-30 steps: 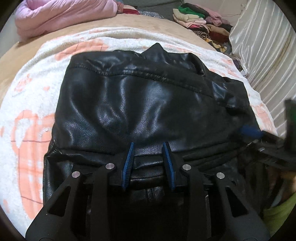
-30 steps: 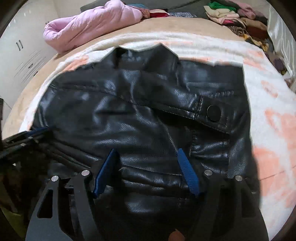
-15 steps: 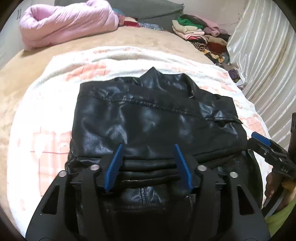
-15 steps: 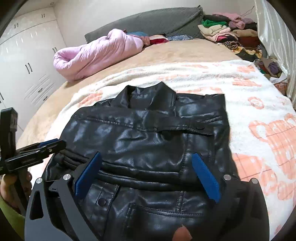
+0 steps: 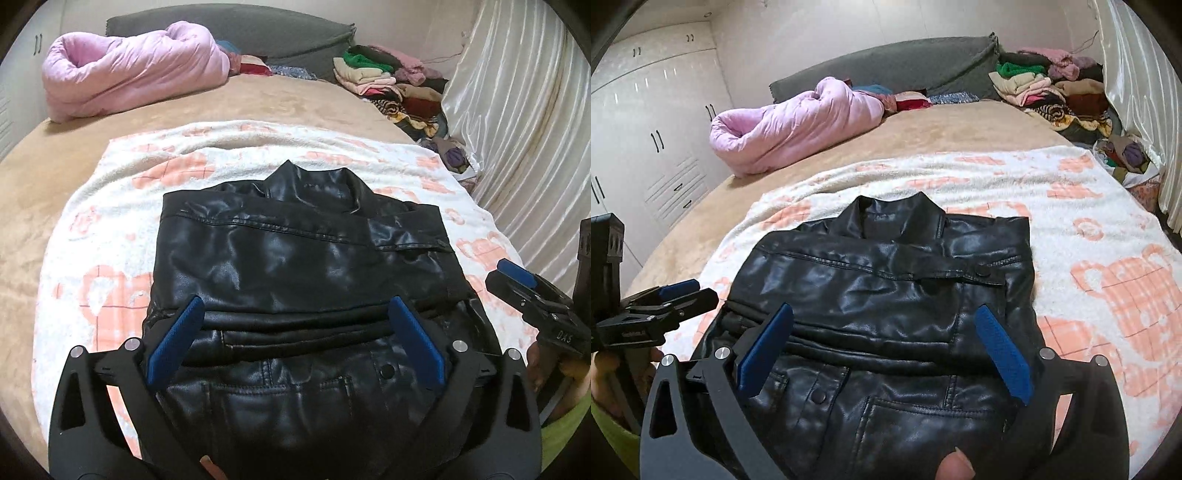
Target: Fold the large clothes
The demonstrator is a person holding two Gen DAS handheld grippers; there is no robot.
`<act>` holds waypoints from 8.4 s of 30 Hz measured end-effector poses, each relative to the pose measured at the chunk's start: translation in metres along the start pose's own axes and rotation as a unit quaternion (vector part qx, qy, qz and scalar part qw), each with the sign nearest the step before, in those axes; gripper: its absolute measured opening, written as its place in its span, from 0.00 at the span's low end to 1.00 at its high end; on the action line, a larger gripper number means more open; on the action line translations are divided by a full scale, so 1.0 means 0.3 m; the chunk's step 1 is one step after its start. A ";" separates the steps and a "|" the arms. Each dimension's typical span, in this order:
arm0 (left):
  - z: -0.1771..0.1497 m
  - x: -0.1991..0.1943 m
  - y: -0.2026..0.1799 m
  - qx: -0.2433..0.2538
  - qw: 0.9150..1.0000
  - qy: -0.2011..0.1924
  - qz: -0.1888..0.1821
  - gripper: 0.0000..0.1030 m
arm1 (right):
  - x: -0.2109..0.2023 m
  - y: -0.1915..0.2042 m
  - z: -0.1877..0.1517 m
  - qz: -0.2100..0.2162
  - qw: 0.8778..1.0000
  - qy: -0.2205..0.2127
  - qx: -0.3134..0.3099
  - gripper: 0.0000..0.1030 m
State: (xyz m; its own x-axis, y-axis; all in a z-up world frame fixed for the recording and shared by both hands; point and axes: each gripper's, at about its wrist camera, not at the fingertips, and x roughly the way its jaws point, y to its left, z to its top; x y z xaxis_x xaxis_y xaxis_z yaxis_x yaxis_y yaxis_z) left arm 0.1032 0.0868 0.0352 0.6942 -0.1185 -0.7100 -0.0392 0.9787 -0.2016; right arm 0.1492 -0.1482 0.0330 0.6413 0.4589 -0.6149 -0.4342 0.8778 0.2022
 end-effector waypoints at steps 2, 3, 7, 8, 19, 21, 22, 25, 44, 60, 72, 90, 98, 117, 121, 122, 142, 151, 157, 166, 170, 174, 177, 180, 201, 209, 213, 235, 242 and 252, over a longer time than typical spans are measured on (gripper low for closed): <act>-0.006 -0.019 -0.006 0.003 1.000 -0.003 0.001 0.91 | -0.024 0.011 -0.001 -0.001 1.000 -0.005 -0.004 0.96; -0.009 -0.026 -0.009 0.004 1.000 -0.004 0.001 0.91 | -0.033 0.016 -0.002 0.000 1.000 -0.006 -0.005 0.96; -0.027 -0.057 -0.016 0.008 1.000 -0.006 -0.002 0.91 | -0.068 0.035 -0.007 -0.002 1.000 -0.013 -0.012 0.96; -0.033 -0.065 -0.017 0.008 1.000 -0.007 -0.003 0.91 | -0.073 0.040 -0.008 -0.005 1.000 -0.014 -0.014 0.96; -0.079 -0.129 -0.031 0.010 1.000 -0.014 -0.007 0.91 | -0.166 0.069 -0.024 -0.019 0.999 -0.039 -0.027 0.96; -0.091 -0.143 -0.032 0.008 1.000 -0.017 -0.008 0.91 | -0.183 0.078 -0.029 -0.022 0.998 -0.043 -0.031 0.96; -0.098 -0.147 -0.034 0.007 1.000 -0.018 -0.011 0.91 | -0.194 0.077 -0.034 -0.019 0.998 -0.046 -0.029 0.96; -0.115 -0.158 -0.037 0.004 1.000 -0.018 -0.014 0.91 | -0.210 0.074 -0.050 -0.016 0.999 -0.045 -0.025 0.96; -0.222 -0.305 -0.009 -0.007 0.999 -0.036 0.005 0.91 | -0.330 0.077 -0.139 0.000 0.999 -0.043 -0.027 0.96; -0.310 -0.375 0.030 -0.011 0.999 -0.028 0.022 0.91 | -0.428 0.064 -0.240 -0.003 0.999 -0.026 -0.036 0.96; -0.410 -0.376 0.073 -0.020 0.999 -0.006 0.036 0.91 | -0.406 0.004 -0.335 -0.005 1.000 0.004 -0.015 0.96; -0.552 -0.311 0.189 -0.052 0.996 0.050 0.048 0.91 | -0.360 -0.125 -0.499 -0.033 0.997 0.068 -0.011 0.96; -0.608 -0.277 0.223 -0.061 0.995 0.072 0.036 0.91 | -0.324 -0.160 -0.559 -0.025 0.993 0.113 -0.007 0.96; -0.690 -0.236 0.266 -0.073 0.992 0.100 0.014 0.50 | -0.248 -0.209 -0.643 -0.017 0.982 0.188 0.014 0.96; -0.689 -0.227 0.286 -0.080 0.991 0.105 0.004 0.48 | -0.222 -0.238 -0.654 -0.009 0.980 0.198 0.034 0.96; -0.688 -0.219 0.289 -0.079 0.991 0.107 0.001 0.48 | -0.215 -0.246 -0.657 -0.004 0.979 0.199 0.039 0.96; -0.615 -0.344 0.280 -0.059 0.997 0.049 -0.004 0.04 | -0.400 -0.229 -0.632 0.095 0.989 0.111 0.037 0.10; -0.565 -0.478 0.275 -0.060 0.998 0.011 -0.028 0.04 | -0.491 -0.251 -0.530 0.128 0.989 0.047 0.052 0.09; -0.502 -0.470 0.266 -0.068 0.997 -0.005 -0.036 0.04 | -0.497 -0.251 -0.468 0.131 0.990 0.017 0.053 0.09; -0.358 -0.480 0.253 -0.067 0.996 -0.044 -0.034 0.04 | -0.511 -0.252 -0.336 0.138 0.987 -0.036 0.078 0.09; -0.278 -0.481 0.240 -0.068 0.996 -0.059 -0.028 0.04 | -0.487 -0.272 -0.264 0.138 0.985 -0.053 0.089 0.09; -0.216 -0.462 0.230 -0.064 0.995 -0.066 -0.023 0.04 | -0.465 -0.288 -0.223 0.136 0.984 -0.061 0.097 0.09; -0.170 -0.443 0.226 -0.063 0.995 -0.074 -0.021 0.04 | -0.458 -0.301 -0.200 0.132 0.983 -0.063 0.107 0.09; -0.127 -0.421 0.224 -0.063 0.995 -0.079 -0.017 0.04 | -0.437 -0.312 -0.165 0.131 0.982 -0.066 0.116 0.09; 0.117 -0.135 0.307 -0.094 0.994 -0.051 0.012 0.06 | -0.078 -0.432 0.094 0.083 0.980 -0.003 0.179 0.11; 0.152 -0.001 0.332 -0.101 0.994 -0.016 0.030 0.07 | 0.076 -0.473 0.119 0.056 0.980 0.043 0.186 0.11; 0.153 0.045 0.347 -0.102 0.994 -0.005 0.038 0.07 | 0.134 -0.490 0.121 0.050 0.979 0.058 0.191 0.11; 0.152 0.140 0.410 -0.128 0.992 -0.009 -0.006 0.30 | 0.184 -0.576 0.142 0.046 0.971 0.029 0.232 0.82; 0.160 0.039 0.390 -0.113 0.991 -0.078 0.009 0.37 | 0.115 -0.513 0.154 0.005 0.992 -0.012 0.122 0.88; 0.169 0.170 0.392 -0.034 0.997 -0.019 0.069 0.53 | 0.376 -0.411 0.158 -0.082 0.995 0.058 -0.020 0.84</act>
State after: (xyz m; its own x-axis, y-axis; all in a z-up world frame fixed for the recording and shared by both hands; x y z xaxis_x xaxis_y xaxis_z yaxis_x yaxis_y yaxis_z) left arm 0.1705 0.2043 0.0095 0.7056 0.0243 -0.7082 -0.1841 0.9714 -0.1500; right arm 0.3050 -0.1982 -0.0253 0.6293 0.2882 -0.7218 -0.3553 0.9326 0.0626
